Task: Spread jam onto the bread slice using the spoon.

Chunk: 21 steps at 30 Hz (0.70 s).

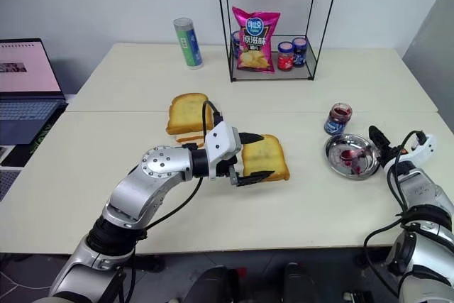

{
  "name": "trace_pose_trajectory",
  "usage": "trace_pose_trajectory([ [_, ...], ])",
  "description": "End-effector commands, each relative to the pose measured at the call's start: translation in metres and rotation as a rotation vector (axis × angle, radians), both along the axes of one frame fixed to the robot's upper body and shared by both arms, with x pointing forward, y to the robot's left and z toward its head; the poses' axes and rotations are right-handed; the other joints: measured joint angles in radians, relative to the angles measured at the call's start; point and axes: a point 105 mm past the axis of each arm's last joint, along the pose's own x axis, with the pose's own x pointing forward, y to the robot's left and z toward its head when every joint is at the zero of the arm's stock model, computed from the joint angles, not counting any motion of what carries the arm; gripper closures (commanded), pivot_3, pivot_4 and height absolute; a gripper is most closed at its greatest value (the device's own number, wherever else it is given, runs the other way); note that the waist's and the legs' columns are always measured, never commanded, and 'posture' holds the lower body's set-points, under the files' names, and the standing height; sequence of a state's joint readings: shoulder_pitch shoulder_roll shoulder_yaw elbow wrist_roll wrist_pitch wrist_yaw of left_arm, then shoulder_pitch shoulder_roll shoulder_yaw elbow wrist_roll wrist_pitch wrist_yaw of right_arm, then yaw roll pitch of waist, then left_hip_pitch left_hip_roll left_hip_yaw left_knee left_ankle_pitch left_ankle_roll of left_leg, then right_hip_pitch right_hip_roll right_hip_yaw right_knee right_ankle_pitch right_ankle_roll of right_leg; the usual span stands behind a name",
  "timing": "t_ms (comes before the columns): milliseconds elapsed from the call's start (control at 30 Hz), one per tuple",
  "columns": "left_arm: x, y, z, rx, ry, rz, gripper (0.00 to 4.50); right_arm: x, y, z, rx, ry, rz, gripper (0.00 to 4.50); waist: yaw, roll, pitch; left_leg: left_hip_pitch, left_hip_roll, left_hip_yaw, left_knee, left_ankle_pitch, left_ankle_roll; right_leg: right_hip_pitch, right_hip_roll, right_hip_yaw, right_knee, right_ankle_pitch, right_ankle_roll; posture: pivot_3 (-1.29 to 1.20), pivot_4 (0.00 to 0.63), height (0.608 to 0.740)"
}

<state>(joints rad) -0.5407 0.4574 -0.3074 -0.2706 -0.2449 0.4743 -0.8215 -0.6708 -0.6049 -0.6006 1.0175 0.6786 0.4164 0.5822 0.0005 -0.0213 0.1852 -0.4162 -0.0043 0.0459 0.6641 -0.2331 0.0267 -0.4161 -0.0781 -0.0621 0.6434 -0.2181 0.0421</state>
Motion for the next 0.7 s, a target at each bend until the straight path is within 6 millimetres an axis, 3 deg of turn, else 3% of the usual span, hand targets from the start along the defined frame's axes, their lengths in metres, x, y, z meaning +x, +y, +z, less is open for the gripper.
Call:
trace_pose_trajectory([
  [33,-0.002,0.002,0.012,-0.019,-0.05,0.006,0.0,-0.004,-0.008,0.0,0.004,-0.004,-0.016,0.93,0.002,0.0,0.0,0.0,0.0,0.0,0.0,0.0,0.0,0.0,0.0,0.0,0.0,0.0,0.0,0.0,0.15,0.74],
  [533,0.003,0.008,0.012,-0.016,-0.05,0.023,0.0,-0.011,-0.009,0.007,0.01,-0.033,0.029,4.34,0.002,0.0,0.0,0.0,0.0,-0.001,0.0,0.0,0.0,0.001,0.0,-0.001,-0.001,0.0,0.0,0.0,0.15,0.74],
  [700,0.004,0.011,0.012,-0.01,-0.05,0.029,0.0,-0.014,-0.01,0.015,-0.009,-0.054,0.047,4.47,0.006,0.0,0.0,0.0,0.0,-0.002,0.0,0.0,0.0,0.002,0.0,-0.002,-0.001,0.0,0.0,0.0,0.15,0.74],
])
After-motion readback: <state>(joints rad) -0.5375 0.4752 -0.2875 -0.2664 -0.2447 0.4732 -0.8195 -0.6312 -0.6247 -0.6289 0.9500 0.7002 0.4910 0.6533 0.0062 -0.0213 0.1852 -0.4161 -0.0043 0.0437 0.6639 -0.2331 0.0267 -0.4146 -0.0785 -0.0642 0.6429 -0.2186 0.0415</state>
